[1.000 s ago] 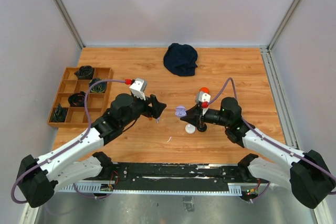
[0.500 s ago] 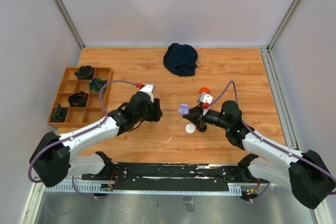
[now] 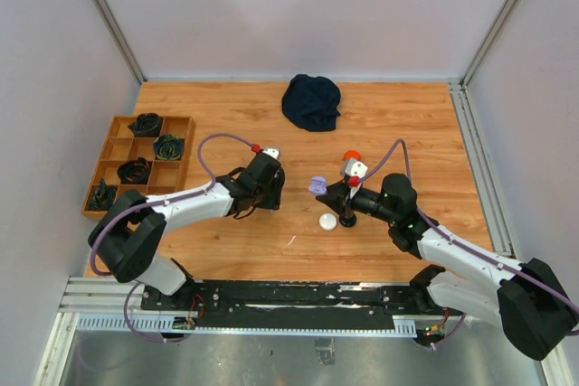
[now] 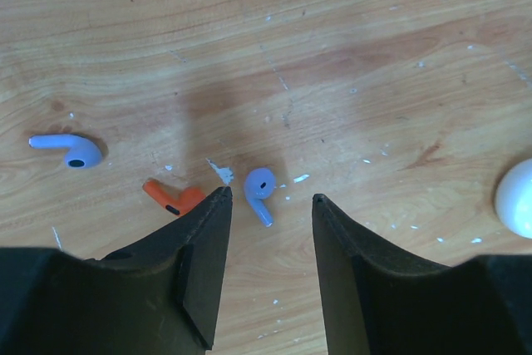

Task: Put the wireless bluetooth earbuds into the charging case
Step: Pick up the earbud from the center of the board.

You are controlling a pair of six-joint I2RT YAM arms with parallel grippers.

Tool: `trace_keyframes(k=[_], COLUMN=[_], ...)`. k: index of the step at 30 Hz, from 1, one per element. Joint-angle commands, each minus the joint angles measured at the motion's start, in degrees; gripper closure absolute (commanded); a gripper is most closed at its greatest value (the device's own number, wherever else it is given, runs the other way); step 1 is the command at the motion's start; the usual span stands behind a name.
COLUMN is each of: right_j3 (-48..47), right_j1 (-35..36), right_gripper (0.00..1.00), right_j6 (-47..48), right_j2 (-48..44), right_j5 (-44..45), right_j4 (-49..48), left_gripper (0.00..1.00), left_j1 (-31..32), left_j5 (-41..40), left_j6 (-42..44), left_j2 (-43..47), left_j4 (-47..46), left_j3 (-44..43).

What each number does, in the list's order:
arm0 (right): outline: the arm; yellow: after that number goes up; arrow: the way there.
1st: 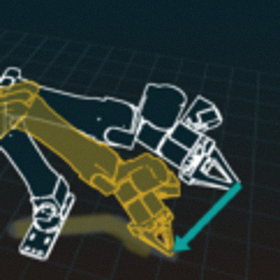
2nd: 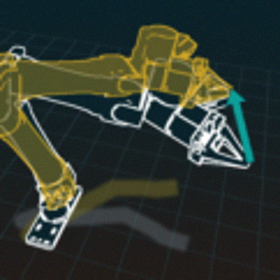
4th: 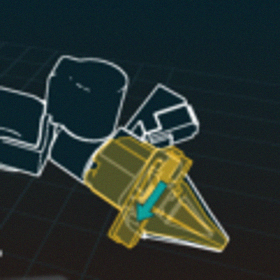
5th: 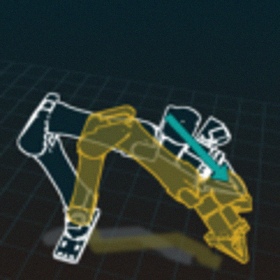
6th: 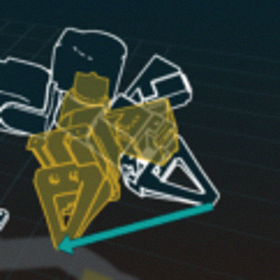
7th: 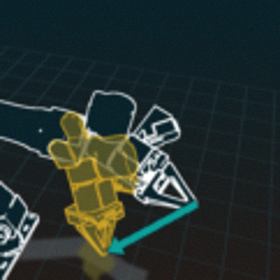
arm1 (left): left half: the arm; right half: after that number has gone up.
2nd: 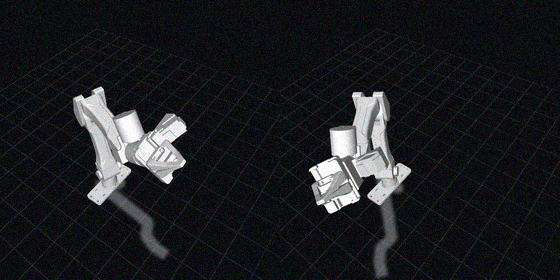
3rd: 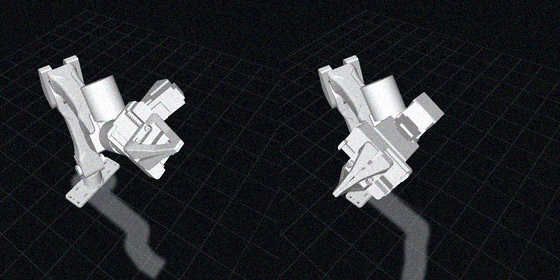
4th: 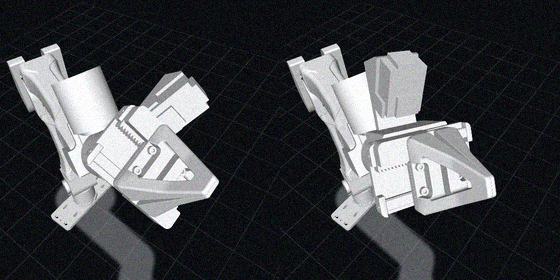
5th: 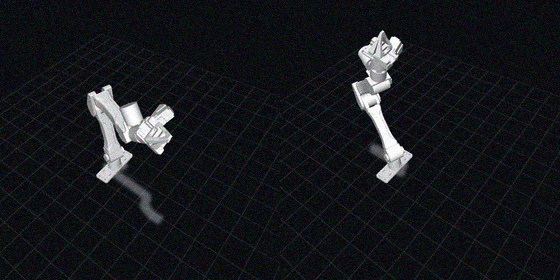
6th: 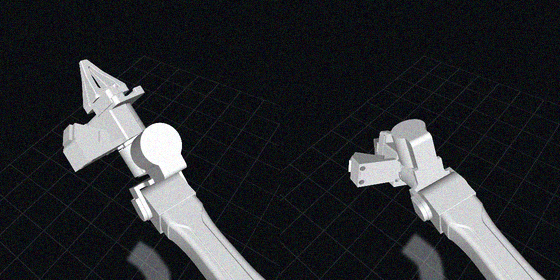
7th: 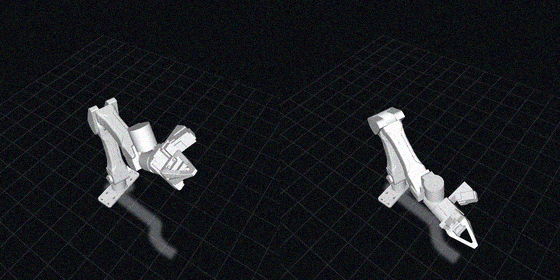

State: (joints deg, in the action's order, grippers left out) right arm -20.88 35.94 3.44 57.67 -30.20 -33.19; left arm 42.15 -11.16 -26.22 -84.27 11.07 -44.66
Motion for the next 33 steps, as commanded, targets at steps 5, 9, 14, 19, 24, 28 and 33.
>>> trace_keyframes(k=[5, 9, 14, 19, 24, 28, 33], right_j3=[0.49, 0.46, 0.49, 0.57, 0.49, 0.49, 0.49], right_j1=[1.11, 1.13, 1.09, 1.09, 1.15, 1.13, 1.07], right_gripper=[0.93, 0.93, 0.93, 0.93, 0.94, 0.94, 0.94], right_j6=[1.13, 1.13, 1.13, 1.13, 1.2, 1.22, 1.3], right_j2=[-0.55, -0.4, -0.59, -0.8, -0.72, -0.72, -0.5], right_j5=[0.52, 0.45, 0.41, 0.43, 0.49, 0.55, 0.7], right_j4=[-2.23, -2.23, -2.24, -2.23, -2.08, -1.97, -1.97], left_gripper=[0.51, 0.53, 0.59, 0.64, 0.65, 0.69, 0.74], left_j1=[0.03, 0.52, 1.06, 1.91, 2.73, 3.02, 3.02], left_j5=[-2.0, -2.83, -3.49, -3.53, -3.74, -3.48, -4.17], left_j6=[2.23, 3.44, 4.5, 4.94, 5.44, 5.4, 5.43], left_j2=[-5.58, -7.87, -10.22, -11.42, -12.14, -11.99, -11.96], left_j4=[2.74, 3.61, 5.63, 8.1, 10.44, 10.98, 11.22], left_j3=[-3.41, -4.73, -6.37, -7.5, -8.69, -9.04, -9.04])
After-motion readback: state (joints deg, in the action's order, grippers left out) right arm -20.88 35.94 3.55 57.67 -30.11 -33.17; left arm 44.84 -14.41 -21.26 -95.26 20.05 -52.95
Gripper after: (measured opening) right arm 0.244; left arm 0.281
